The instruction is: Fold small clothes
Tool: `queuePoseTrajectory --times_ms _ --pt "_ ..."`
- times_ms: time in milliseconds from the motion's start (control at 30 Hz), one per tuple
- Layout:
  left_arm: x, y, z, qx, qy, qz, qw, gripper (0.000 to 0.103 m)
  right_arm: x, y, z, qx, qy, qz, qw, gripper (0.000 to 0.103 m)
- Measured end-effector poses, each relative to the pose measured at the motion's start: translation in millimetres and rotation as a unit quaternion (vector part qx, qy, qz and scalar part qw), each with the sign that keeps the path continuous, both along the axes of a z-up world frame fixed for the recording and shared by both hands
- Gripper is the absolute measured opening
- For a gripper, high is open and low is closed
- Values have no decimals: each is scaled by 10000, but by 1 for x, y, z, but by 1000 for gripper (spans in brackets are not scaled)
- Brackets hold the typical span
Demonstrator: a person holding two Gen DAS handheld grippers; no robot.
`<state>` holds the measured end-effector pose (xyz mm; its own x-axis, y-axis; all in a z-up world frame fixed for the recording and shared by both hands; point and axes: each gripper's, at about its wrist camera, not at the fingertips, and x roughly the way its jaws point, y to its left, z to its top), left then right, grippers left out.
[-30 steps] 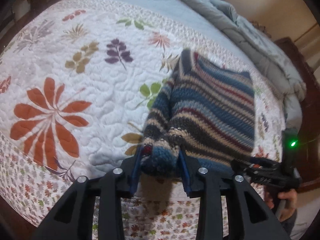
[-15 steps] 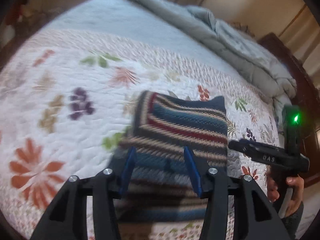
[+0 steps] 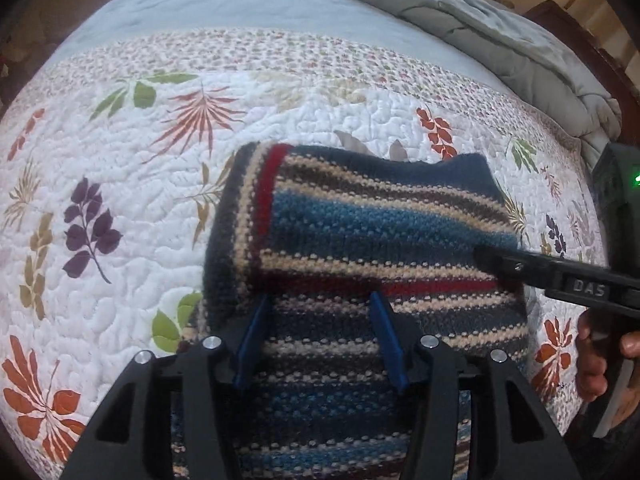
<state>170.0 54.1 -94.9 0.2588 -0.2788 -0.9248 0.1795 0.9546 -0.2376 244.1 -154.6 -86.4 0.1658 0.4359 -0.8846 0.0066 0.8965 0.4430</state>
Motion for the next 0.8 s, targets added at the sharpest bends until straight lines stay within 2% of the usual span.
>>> queuePoseTrajectory --times_ms 133,267,367,567,633,800 --pt "-5 -1 7 -36 -104 146 9998 53 3 -10 -14 376 236 -202 9988 55" --pt "-22 -1 26 -7 -227 160 9996 53 -5 -10 3 396 -11 -64 9992 58" --pt "-39 2 38 -61 -331 195 9992 53 -20 -11 16 318 -146 25 9994 62" --pt "-70 8 50 154 -556 231 9981 57 -64 -7 34 -15 -338 316 9989 70" --pt "-76 10 51 207 -588 207 9978 58 -78 -3 36 -116 -367 449 9982 76" --pt "-90 12 54 257 -632 163 9975 63 -105 5 34 -88 -295 672 9973 79"
